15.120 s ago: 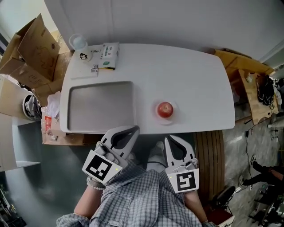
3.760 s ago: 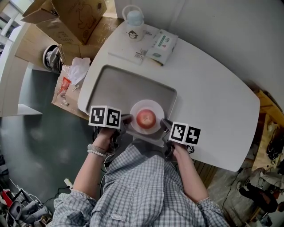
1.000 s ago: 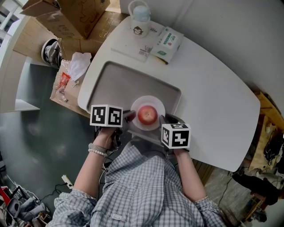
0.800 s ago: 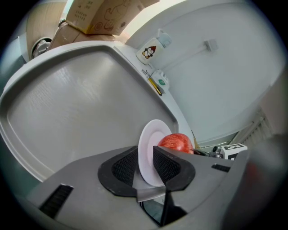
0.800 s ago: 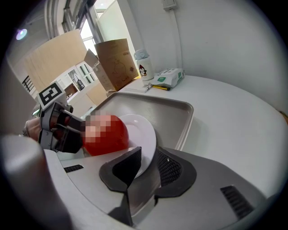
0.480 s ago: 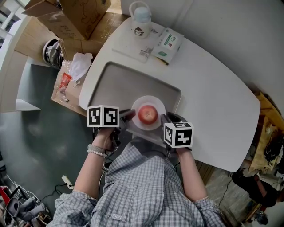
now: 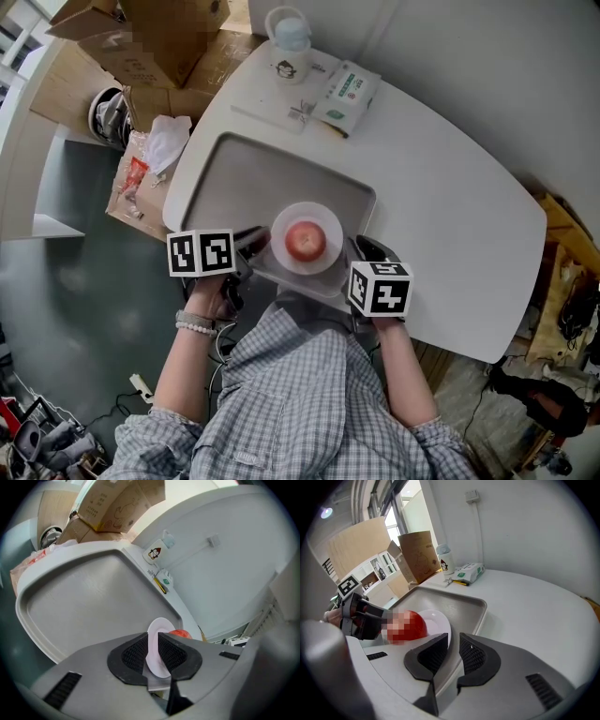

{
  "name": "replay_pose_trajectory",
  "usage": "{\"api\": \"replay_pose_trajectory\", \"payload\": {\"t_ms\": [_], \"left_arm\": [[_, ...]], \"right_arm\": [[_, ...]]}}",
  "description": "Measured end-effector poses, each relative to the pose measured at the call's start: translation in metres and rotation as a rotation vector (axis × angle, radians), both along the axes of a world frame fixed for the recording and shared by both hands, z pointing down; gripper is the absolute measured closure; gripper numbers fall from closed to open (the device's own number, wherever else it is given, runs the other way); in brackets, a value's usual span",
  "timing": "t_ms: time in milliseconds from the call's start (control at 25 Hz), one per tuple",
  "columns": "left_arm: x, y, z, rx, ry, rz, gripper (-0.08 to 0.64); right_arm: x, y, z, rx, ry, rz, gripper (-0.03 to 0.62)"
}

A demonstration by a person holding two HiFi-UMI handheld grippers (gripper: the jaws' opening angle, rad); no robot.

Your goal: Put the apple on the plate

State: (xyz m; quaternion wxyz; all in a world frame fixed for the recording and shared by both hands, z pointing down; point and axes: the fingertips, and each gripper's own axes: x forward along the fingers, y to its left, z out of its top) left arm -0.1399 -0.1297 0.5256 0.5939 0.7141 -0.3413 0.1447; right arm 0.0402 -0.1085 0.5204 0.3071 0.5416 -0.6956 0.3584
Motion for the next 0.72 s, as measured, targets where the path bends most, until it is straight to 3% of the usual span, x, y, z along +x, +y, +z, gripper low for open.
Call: {"api": "replay_pose_trajectory", "payload": {"t_ms": [160, 400, 720], "left_arm": [[-0.001, -0.004, -0.015, 0.090, -0.014, -0.027, 0.540], [0.011, -0.005, -0.048, 0.230, 0.025, -0.028, 0.551], [0.032, 0.002, -0.093, 0.453, -0.080, 0.049, 0.552]], "right_arm": [[0.011, -0.001, -0.016, 0.076, -0.021, 0.036, 0.542], [0.025, 0.002, -0.039, 0.169, -0.034, 0.054, 0.563], [0.041, 0.009, -0.083, 0.317, -0.073, 0.055, 0.566]]}}
